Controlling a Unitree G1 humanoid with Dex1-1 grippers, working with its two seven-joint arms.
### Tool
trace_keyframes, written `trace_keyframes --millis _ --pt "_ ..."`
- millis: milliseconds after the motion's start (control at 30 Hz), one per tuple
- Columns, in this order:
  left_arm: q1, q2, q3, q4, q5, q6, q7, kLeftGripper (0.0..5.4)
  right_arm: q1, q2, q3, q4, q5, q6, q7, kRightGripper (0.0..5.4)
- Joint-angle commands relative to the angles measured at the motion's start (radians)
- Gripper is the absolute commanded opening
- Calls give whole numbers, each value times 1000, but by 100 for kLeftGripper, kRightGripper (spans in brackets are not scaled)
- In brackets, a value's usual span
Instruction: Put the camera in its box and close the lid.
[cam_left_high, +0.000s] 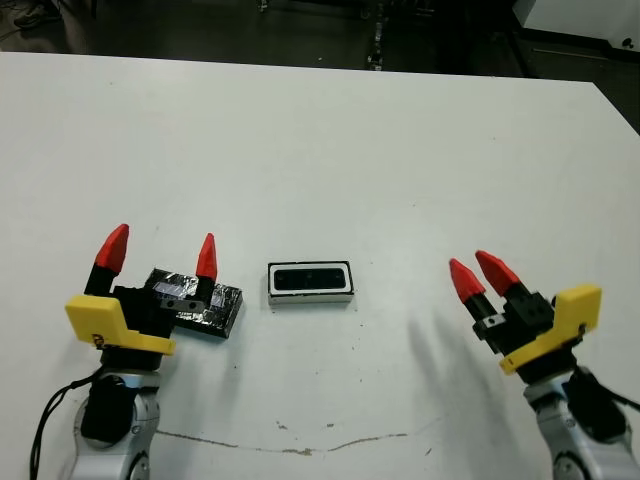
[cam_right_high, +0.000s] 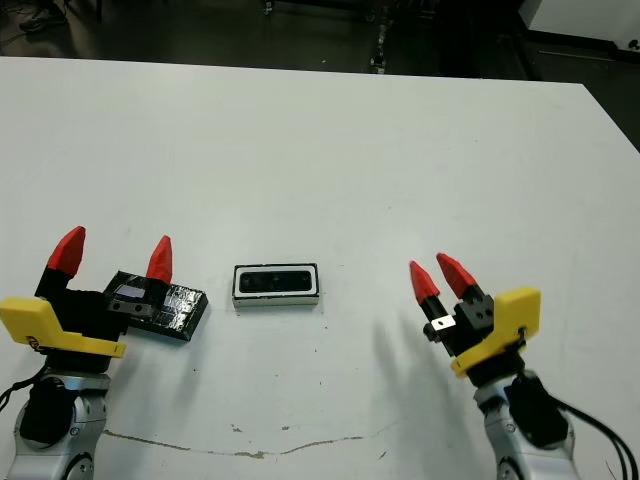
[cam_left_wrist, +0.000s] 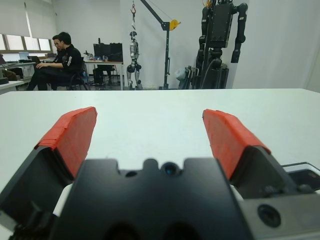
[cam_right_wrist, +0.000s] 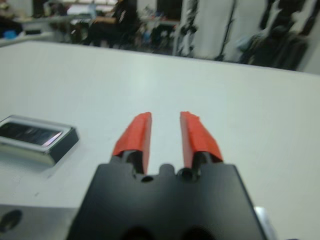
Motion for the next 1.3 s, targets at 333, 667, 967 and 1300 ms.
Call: trace_keyframes --millis 333,667,967,1300 --pt "-86 272 147 -37 -70 79 -181 540 -5 28 -1 -2 29 -1 -127 3" --pt "-402 862 178 167 -356 420 -857 540 4 21 13 -1 31 -9 -145 3" --pt "-842 963 -146 497 -212 239 -1454 540 9 18 10 5 41 -10 -147 3" --pt "-1059 1014 -533 561 -301 211 -1475 540 19 27 30 -13 25 18 -187 3"
